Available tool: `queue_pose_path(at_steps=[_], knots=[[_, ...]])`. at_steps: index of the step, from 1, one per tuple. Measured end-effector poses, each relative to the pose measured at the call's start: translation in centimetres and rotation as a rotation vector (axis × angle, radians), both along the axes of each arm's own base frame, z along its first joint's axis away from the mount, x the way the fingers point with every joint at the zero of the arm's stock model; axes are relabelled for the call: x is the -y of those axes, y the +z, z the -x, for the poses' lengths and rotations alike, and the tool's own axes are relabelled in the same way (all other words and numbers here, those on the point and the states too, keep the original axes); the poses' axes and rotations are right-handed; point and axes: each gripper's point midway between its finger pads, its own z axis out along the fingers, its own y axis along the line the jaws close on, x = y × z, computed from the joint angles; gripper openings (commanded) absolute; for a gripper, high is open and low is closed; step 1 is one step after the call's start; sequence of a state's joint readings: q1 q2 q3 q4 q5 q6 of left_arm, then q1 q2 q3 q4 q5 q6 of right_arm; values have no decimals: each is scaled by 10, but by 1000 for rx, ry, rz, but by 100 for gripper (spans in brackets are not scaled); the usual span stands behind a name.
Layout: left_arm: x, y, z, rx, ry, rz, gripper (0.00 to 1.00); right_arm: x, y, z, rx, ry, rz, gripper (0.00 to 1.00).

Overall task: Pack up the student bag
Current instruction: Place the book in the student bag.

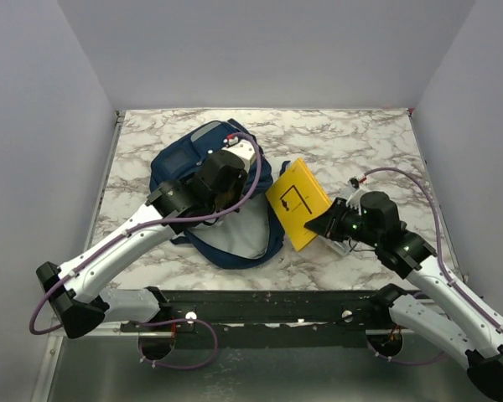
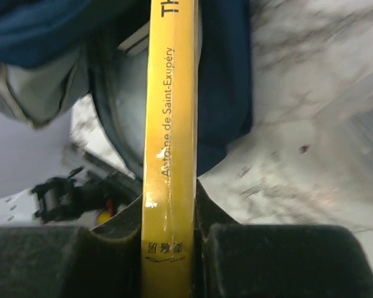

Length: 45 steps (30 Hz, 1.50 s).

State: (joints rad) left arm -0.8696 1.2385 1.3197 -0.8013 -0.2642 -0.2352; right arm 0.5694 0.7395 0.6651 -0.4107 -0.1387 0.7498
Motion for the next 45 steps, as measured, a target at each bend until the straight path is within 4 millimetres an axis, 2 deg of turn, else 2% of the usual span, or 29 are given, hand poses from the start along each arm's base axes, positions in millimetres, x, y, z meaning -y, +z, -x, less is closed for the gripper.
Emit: queue_pose_path(at_steps=[2, 4, 9, 12, 15, 18, 24, 30, 32, 35, 38, 40, 42, 45], knots=[[-5, 18, -6, 59, 20, 4, 0, -12, -2, 11, -63, 49, -67, 0], [-9, 27, -11, 94, 33, -9, 0, -20, -2, 21, -120, 83, -119, 0], [-13, 28, -13, 117, 13, -47, 0, -43, 0, 43, -241, 190, -290, 0], [-12, 28, -13, 123, -5, -53, 0, -59, -17, 55, -367, 244, -427, 1], [-8, 27, -12, 125, -28, -49, 0, -66, -32, 63, -468, 254, -478, 0], [-4, 24, -10, 125, -55, -29, 0, -78, -33, 60, -532, 261, -527, 0], [4, 18, 0, 105, -112, 21, 0, -110, -15, 41, -515, 315, -652, 0], [5, 19, 6, 142, -158, 59, 0, -154, -16, 13, -406, 315, -685, 0], [4, 20, 8, 159, -169, 68, 0, -173, -21, -5, -344, 298, -683, 0], [2, 25, 9, 193, -178, 83, 0, -196, -41, -35, -250, 227, -681, 0], [-1, 24, 10, 210, -181, 87, 0, -204, -69, -66, -154, 120, -673, 1], [-3, 20, 12, 213, -183, 87, 0, -202, -87, -86, -108, 32, -667, 10], [-4, 19, 13, 216, -185, 85, 0, -197, -102, -100, -77, -40, -676, 28], [-3, 20, 12, 223, -185, 90, 0, -192, -99, -108, -42, -86, -706, 45]])
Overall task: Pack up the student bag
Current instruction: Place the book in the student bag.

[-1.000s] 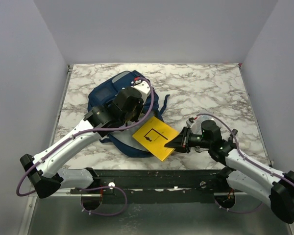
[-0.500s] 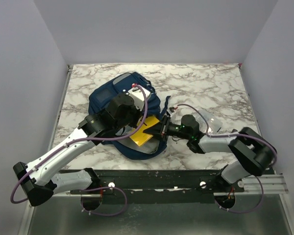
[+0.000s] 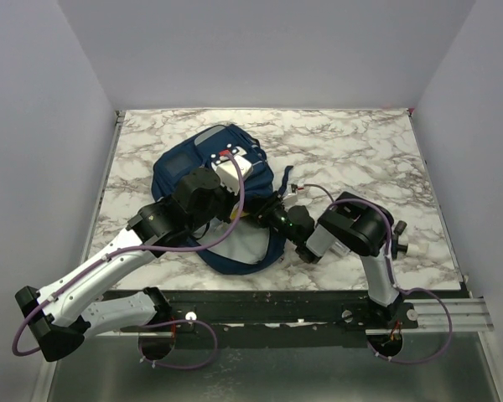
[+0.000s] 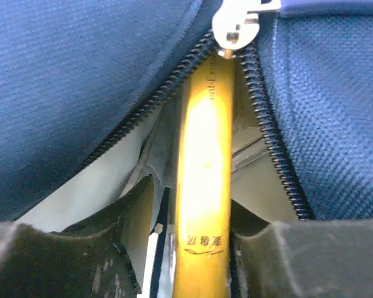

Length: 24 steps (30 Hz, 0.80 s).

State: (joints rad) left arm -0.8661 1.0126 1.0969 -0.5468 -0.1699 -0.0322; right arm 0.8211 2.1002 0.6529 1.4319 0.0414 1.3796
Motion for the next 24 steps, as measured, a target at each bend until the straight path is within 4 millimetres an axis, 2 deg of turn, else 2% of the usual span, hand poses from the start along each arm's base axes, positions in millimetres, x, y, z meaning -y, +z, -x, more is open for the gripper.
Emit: queue_pose_path(at_steps=[3, 6, 9, 12, 14, 16, 21, 24], knots=[[1, 1, -1, 4, 0, 5, 0, 4, 3, 2, 13, -8, -8, 55], [1, 1, -1, 3, -1, 4, 0, 9, 0, 12, 2, 14, 11, 63], [1, 1, -1, 2, -2, 4, 0, 13, 1, 27, -13, 59, 31, 66], [2, 0, -1, 1, -3, 4, 0, 21, 0, 40, -23, 88, 48, 64], [2, 0, 0, 0, -5, 5, 0, 24, -3, 45, -30, 94, 55, 59], [2, 0, 0, -1, -8, 6, 0, 24, -5, 45, -32, 96, 55, 48], [3, 0, 1, -3, -13, 8, 0, 16, -14, 38, -35, 99, 49, 1], [4, 1, 0, -1, -12, 9, 0, 5, -3, 33, 1, 119, 27, 0]])
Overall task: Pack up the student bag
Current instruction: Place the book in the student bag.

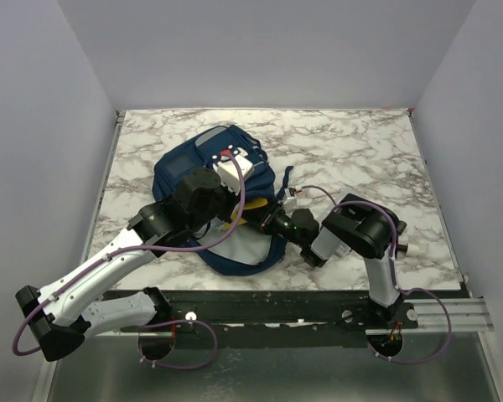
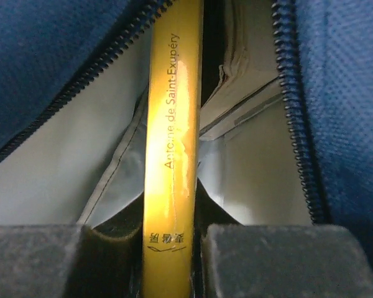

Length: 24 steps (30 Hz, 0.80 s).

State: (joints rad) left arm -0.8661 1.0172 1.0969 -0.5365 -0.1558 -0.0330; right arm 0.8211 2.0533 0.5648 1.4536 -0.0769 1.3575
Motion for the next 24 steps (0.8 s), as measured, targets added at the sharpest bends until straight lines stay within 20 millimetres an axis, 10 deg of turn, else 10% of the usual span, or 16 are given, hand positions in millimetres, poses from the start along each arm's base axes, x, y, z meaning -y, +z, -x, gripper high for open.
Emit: queue_pose_path(at_steps=[5, 7, 11, 24], knots=[[1, 2, -1, 5, 1, 6, 0, -13, 3, -3, 12, 26, 9, 1], [1, 2, -1, 7, 1, 8, 0, -27, 8, -14, 26, 29, -4, 31], [2, 1, -2, 10, 1, 11, 0, -53, 15, -40, 50, 17, -30, 44], [3, -2, -3, 7, 1, 7, 0, -22, -6, -17, -58, -4, 99, 67]])
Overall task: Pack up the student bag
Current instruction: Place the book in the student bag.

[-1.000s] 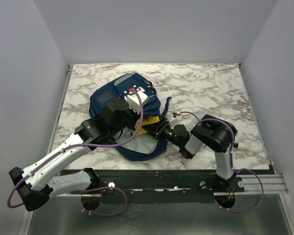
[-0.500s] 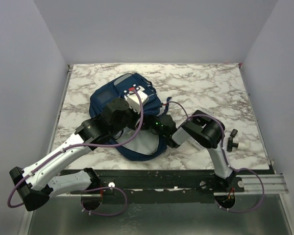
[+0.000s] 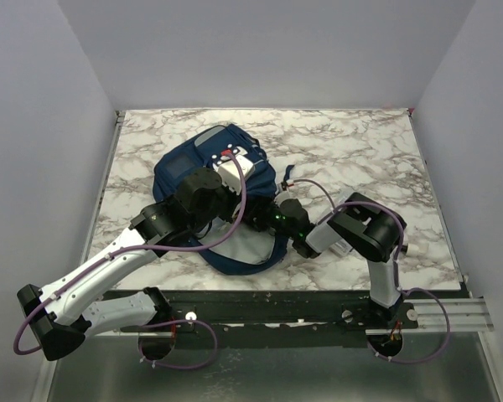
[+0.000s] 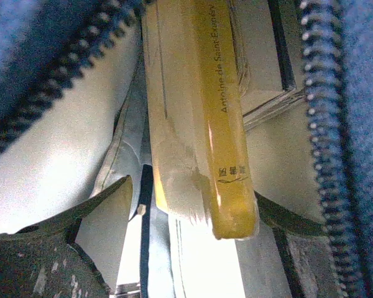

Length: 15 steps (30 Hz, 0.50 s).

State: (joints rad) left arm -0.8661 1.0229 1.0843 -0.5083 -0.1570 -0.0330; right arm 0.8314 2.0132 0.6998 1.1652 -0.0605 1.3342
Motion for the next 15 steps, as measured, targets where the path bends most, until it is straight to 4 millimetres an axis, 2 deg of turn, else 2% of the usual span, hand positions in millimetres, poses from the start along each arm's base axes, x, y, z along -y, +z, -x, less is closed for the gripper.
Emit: queue_pose_path(at_steps=[6, 8, 10, 15], knots=[[0, 0, 0, 0, 0, 0, 0, 3, -1, 4, -17, 8, 16, 63], [0, 0, 0, 0, 1, -1, 0, 3, -2, 5, -26, 7, 14, 57], [0, 0, 0, 0, 1, -1, 0, 4, -4, 7, -37, 8, 13, 44], [0, 0, 0, 0, 1, -1, 0, 3, 0, 11, -42, 13, -14, 29]])
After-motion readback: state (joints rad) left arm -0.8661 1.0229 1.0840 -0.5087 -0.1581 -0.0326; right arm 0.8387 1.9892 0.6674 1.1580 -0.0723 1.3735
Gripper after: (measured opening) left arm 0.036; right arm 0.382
